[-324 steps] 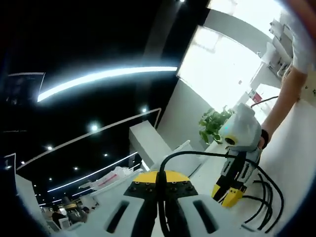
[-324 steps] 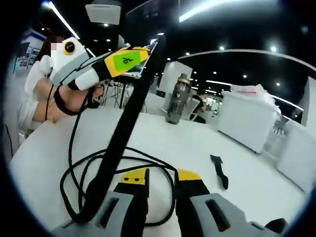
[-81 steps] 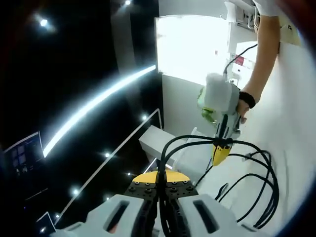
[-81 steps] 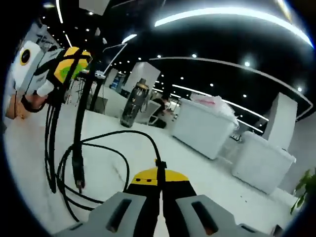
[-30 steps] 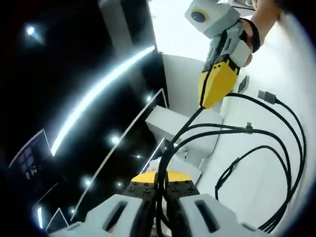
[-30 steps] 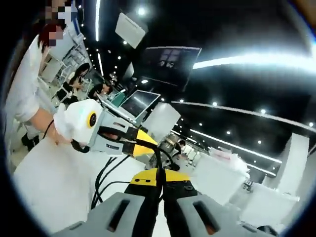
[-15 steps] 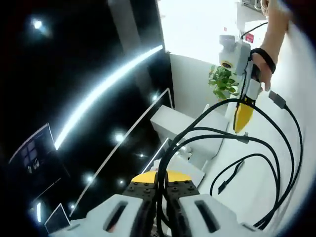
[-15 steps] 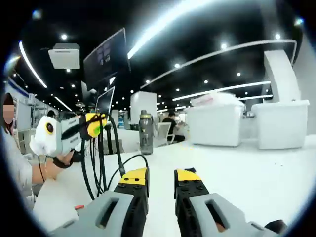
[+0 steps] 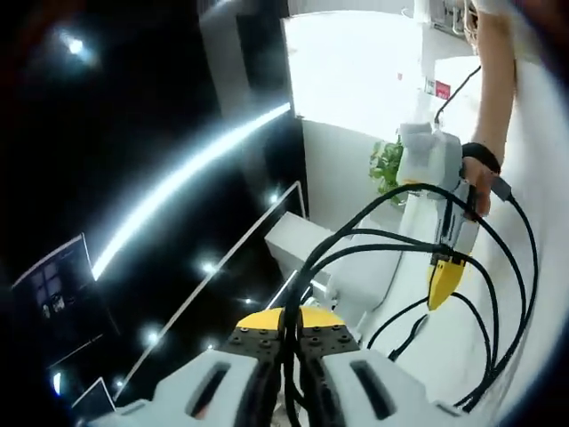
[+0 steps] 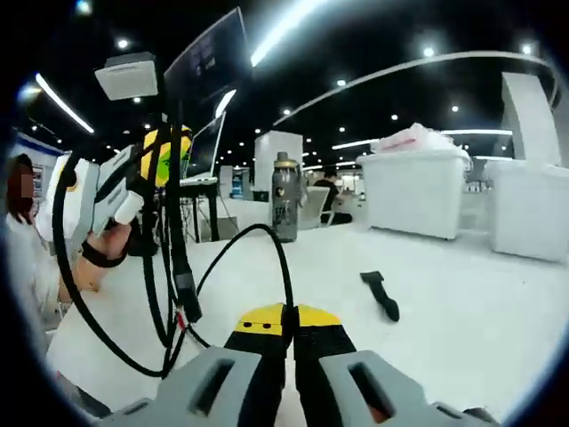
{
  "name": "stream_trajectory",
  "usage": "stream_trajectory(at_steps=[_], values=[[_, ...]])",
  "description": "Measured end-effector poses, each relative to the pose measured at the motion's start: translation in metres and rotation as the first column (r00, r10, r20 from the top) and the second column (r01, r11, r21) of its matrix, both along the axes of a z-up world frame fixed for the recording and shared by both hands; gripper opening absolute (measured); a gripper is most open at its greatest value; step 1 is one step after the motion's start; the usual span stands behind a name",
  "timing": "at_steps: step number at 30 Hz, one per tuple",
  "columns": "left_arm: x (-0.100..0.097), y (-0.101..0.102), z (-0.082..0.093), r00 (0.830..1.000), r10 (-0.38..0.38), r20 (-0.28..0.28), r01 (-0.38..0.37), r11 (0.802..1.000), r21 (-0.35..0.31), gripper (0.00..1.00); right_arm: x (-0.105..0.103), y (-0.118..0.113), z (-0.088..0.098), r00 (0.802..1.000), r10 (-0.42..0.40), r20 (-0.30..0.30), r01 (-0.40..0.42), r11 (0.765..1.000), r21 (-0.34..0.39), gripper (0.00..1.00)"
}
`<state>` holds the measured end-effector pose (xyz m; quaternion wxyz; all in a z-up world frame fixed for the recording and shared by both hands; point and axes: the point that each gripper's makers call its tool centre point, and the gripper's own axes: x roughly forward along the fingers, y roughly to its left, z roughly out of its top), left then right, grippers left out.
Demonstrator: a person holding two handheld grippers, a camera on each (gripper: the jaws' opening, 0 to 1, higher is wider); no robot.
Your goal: Coil the Type-C to USB data cable on the desktop and secure it with Velcro straps.
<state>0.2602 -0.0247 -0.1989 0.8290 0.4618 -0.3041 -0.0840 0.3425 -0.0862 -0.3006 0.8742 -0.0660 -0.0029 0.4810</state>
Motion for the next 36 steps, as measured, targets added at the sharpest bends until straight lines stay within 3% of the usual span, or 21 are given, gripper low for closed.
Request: stream_trajectory(at_steps=[5, 8, 18, 24, 29, 32, 36], values=[[0.002, 0.001, -0.002, 1.000, 0.010, -0.003, -0.010, 1.000, 0.005, 0.07, -0.018, -0.012, 0.049, 0.991, -0.017, 0.131, 0.001, 0.993, 0.114, 0.01], [0.003, 0.005, 0.000, 1.000, 0.000, -0.006, 0.000, 1.000, -0.024, 0.07, -0.029, -0.011, 0.062, 0.983, -0.004, 0.185, -0.020, 0.992, 0.127, 0.01], [0.005, 0.005, -0.002, 0.999, -0.022, -0.034, 0.021, 0.999, -0.041, 0.06, -0.053, -0.001, 0.073, 0.962, 0.041, 0.269, -0.078, 0.989, 0.127, 0.01], [0.014, 0.010, -0.006, 0.998, 0.004, -0.063, -0.006, 0.999, -0.038, 0.06, -0.066, 0.003, 0.078, 0.949, 0.085, 0.304, -0.127, 0.984, 0.123, 0.01], [0.017, 0.018, -0.005, 0.998, 0.037, -0.057, -0.040, 0.998, -0.050, 0.07, -0.078, 0.011, 0.074, 0.928, 0.140, 0.344, -0.173, 0.982, 0.069, 0.01], [0.020, 0.019, -0.008, 0.996, 0.022, -0.085, -0.028, 0.997, -0.075, 0.07, -0.087, 0.016, 0.072, 0.920, 0.175, 0.350, -0.205, 0.977, 0.051, 0.01], [0.022, 0.018, -0.011, 0.995, 0.037, -0.095, -0.042, 0.998, -0.049, 0.08, -0.100, 0.023, 0.066, 0.909, 0.255, 0.330, -0.280, 0.959, 0.030, 0.01]])
